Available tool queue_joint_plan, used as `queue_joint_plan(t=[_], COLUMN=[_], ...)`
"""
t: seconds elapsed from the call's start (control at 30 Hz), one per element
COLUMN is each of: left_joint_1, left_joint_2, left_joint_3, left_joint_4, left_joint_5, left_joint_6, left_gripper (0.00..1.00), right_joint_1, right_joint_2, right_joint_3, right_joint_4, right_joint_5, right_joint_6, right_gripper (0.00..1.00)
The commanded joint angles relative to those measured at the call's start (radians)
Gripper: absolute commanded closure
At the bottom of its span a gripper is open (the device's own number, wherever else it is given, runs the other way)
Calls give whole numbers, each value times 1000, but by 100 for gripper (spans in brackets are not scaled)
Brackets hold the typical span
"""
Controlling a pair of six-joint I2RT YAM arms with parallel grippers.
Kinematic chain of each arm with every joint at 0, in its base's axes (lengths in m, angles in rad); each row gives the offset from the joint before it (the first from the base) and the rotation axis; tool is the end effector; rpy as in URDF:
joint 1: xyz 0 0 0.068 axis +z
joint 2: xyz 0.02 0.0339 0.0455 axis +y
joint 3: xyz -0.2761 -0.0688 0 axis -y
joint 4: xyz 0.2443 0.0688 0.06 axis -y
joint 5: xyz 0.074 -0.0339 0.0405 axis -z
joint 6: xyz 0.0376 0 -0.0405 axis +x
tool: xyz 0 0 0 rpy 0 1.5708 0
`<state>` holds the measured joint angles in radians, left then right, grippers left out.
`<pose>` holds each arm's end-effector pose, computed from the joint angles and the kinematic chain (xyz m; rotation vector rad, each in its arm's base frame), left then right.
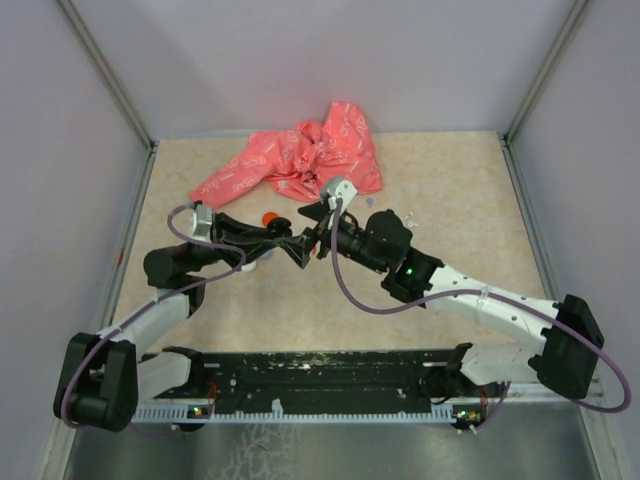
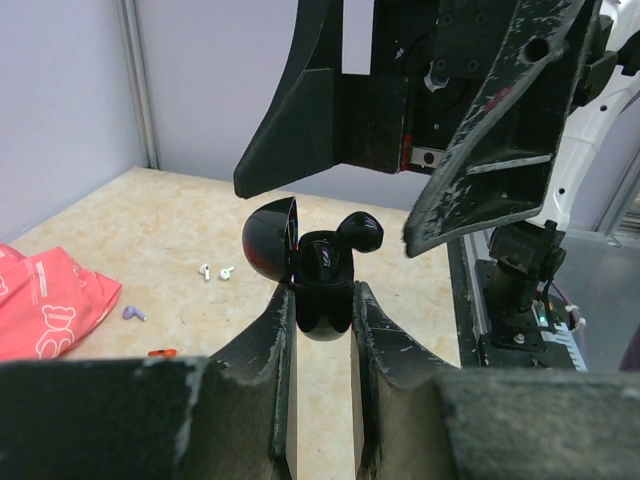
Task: Insert the wireless bluetooth earbuds into the charging case
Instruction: Close the charging case.
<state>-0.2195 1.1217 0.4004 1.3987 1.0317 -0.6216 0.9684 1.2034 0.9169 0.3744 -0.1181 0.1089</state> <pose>0.1842 -0.0742 0.3044 0.8267 1.0470 -1.1794 0.1567 0.2357 0.3695 -0.7394 1.3723 0.9503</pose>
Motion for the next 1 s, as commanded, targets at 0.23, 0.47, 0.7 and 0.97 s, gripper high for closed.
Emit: queue_joint_plan(t=[0.23, 0.47, 0.7, 0.97], left_joint_1=[6, 8, 8, 6], left_joint_2=[-31, -31, -33, -33], left_joint_3=[16, 18, 21, 33], left_joint_4=[-25, -25, -17, -23], left_joint_5=[-10, -2, 13, 46], left_joint_6=[37, 37, 37, 43], left_gripper=[100, 100, 100, 100], right_joint_1=[19, 18, -3, -139], right_joint_2=[2, -58, -72, -68], right_joint_3=[46, 4, 8, 62], right_joint_4=[-17, -59, -100, -128], right_joint_5=[189, 199, 165, -251], right_joint_6=[1, -55, -70, 37], right_gripper=[14, 13, 12, 11])
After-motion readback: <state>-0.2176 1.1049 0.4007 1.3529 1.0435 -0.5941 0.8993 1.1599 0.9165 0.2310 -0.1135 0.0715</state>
